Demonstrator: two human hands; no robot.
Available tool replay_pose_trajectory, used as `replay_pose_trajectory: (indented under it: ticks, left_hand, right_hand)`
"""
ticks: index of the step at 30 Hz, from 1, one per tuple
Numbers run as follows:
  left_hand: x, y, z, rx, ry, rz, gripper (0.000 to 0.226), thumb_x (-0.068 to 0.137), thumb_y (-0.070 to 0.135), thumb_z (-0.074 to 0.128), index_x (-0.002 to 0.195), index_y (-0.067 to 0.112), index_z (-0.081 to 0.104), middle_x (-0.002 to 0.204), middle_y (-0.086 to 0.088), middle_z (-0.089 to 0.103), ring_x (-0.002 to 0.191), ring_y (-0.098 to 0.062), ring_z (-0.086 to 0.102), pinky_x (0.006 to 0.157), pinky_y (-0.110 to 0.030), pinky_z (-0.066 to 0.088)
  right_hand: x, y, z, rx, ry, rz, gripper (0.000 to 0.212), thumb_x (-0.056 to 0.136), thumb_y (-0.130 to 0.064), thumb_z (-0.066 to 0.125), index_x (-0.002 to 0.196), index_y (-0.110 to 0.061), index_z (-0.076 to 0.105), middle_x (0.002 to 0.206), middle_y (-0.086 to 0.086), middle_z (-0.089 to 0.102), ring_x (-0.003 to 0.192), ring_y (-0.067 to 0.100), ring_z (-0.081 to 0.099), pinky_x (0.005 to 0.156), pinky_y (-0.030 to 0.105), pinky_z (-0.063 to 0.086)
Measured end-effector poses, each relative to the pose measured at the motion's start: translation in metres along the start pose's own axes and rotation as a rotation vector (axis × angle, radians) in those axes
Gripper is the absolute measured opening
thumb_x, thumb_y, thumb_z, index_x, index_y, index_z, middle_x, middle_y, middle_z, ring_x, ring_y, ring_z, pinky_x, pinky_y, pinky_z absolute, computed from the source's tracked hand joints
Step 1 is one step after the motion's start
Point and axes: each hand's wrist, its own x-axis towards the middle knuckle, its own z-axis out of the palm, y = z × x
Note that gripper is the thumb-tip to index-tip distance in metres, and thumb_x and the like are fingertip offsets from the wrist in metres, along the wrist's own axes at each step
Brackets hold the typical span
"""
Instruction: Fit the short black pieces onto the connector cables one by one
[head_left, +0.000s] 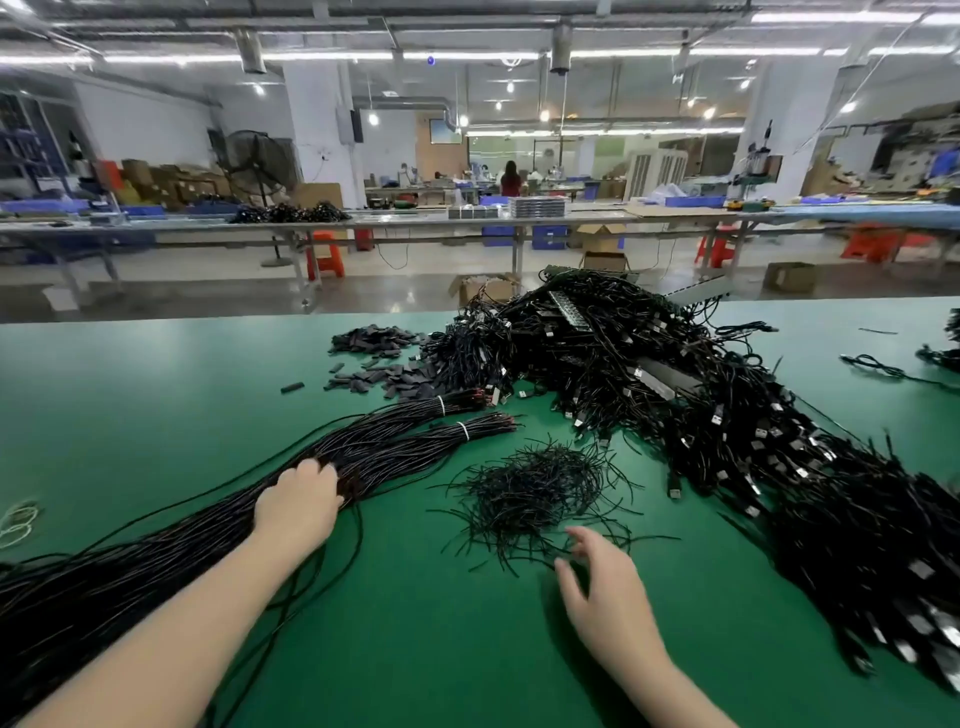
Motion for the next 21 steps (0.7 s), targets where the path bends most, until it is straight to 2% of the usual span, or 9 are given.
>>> replay_pose_trajectory:
  ticks: [2, 4, 6, 8, 11, 14, 16, 19, 21]
  left_hand:
    - [0.003, -0.003, 0.008, 0.033, -0.027, -0.094, 0.030, 0.100, 0.039, 0.047, 0.118, 0.019, 0.059, 0.117, -0.003, 0.054, 0.108, -0.024, 0.054, 0.082, -0.036, 0.051]
    - [0.005, -0.006, 0.012, -0.017, -0.013, -0.139, 0.024, 0.096, 0.038, 0.055, 0.110, 0.022, 0.066, 0.108, 0.000, 0.061, 0.100, -0.023, 0.060, 0.073, -0.034, 0.051]
    - [0.009, -0.010, 0.008, -0.041, 0.005, -0.167, 0.015, 0.093, 0.028, 0.058, 0.098, 0.021, 0.069, 0.096, 0.000, 0.066, 0.086, -0.023, 0.063, 0.063, -0.030, 0.049]
    - [0.014, -0.014, 0.000, -0.053, -0.002, -0.190, 0.016, 0.091, 0.018, 0.052, 0.094, 0.018, 0.068, 0.092, -0.002, 0.066, 0.080, -0.025, 0.062, 0.061, -0.029, 0.047]
    - [0.015, -0.013, -0.013, -0.128, -0.005, -0.178, 0.016, 0.092, 0.007, 0.044, 0.099, 0.010, 0.058, 0.094, -0.007, 0.063, 0.079, -0.027, 0.059, 0.064, -0.032, 0.046]
    - [0.018, -0.009, -0.034, -0.294, 0.136, -0.186, 0.017, 0.090, -0.004, 0.037, 0.100, 0.007, 0.045, 0.082, -0.006, 0.055, 0.065, -0.023, 0.051, 0.060, -0.036, 0.042]
    - [0.019, -0.010, -0.047, -0.442, 0.244, -0.217, 0.020, 0.091, -0.005, 0.035, 0.104, 0.009, 0.042, 0.081, -0.002, 0.051, 0.065, -0.022, 0.050, 0.057, -0.036, 0.039]
    - [0.021, -0.011, -0.055, -0.660, 0.402, -0.264, 0.013, 0.102, 0.009, 0.033, 0.110, 0.008, 0.043, 0.083, -0.001, 0.048, 0.068, -0.019, 0.047, 0.056, -0.035, 0.034]
    - [0.023, -0.012, -0.055, -0.784, 0.450, -0.324, 0.020, 0.104, 0.015, 0.034, 0.113, 0.003, 0.047, 0.091, -0.007, 0.052, 0.075, -0.024, 0.050, 0.062, -0.036, 0.036]
  right_hand:
    - [0.000, 0.000, 0.006, -0.136, 0.021, -0.047, 0.046, 0.097, -0.042, 0.048, 0.140, -0.027, 0.041, 0.124, -0.012, 0.054, 0.118, 0.006, 0.045, 0.100, 0.021, 0.037]
    - [-0.004, 0.005, 0.010, -0.131, 0.039, -0.070, 0.043, 0.096, -0.043, 0.049, 0.136, -0.027, 0.045, 0.120, -0.013, 0.055, 0.115, 0.005, 0.046, 0.097, 0.020, 0.038]
    - [-0.004, 0.010, 0.011, -0.115, 0.071, -0.094, 0.038, 0.094, -0.040, 0.053, 0.129, -0.025, 0.053, 0.117, -0.013, 0.058, 0.112, 0.005, 0.049, 0.095, 0.019, 0.039]
    - [-0.004, 0.009, 0.010, -0.151, 0.071, -0.113, 0.034, 0.094, -0.037, 0.054, 0.125, -0.025, 0.057, 0.115, -0.012, 0.058, 0.111, 0.006, 0.050, 0.094, 0.019, 0.038]
    - [-0.004, 0.009, 0.010, -0.149, 0.059, -0.119, 0.032, 0.094, -0.035, 0.053, 0.125, -0.026, 0.056, 0.117, -0.014, 0.058, 0.112, 0.005, 0.048, 0.094, 0.017, 0.036]
    - [-0.005, 0.007, 0.008, -0.143, 0.062, -0.119, 0.028, 0.093, -0.031, 0.055, 0.120, -0.025, 0.060, 0.112, -0.012, 0.060, 0.109, 0.007, 0.051, 0.090, 0.018, 0.038]
    - [-0.005, 0.006, 0.007, -0.118, 0.073, -0.109, 0.024, 0.092, -0.027, 0.058, 0.114, -0.022, 0.064, 0.107, -0.010, 0.062, 0.105, 0.010, 0.054, 0.086, 0.020, 0.041]
    - [-0.006, 0.006, 0.007, -0.107, 0.094, -0.120, 0.017, 0.090, -0.023, 0.061, 0.105, -0.021, 0.068, 0.100, -0.010, 0.064, 0.098, 0.010, 0.055, 0.080, 0.018, 0.039]
    - [-0.006, 0.007, 0.008, -0.118, 0.103, -0.130, 0.013, 0.089, -0.021, 0.063, 0.099, -0.020, 0.070, 0.096, -0.010, 0.064, 0.094, 0.010, 0.056, 0.076, 0.018, 0.038]
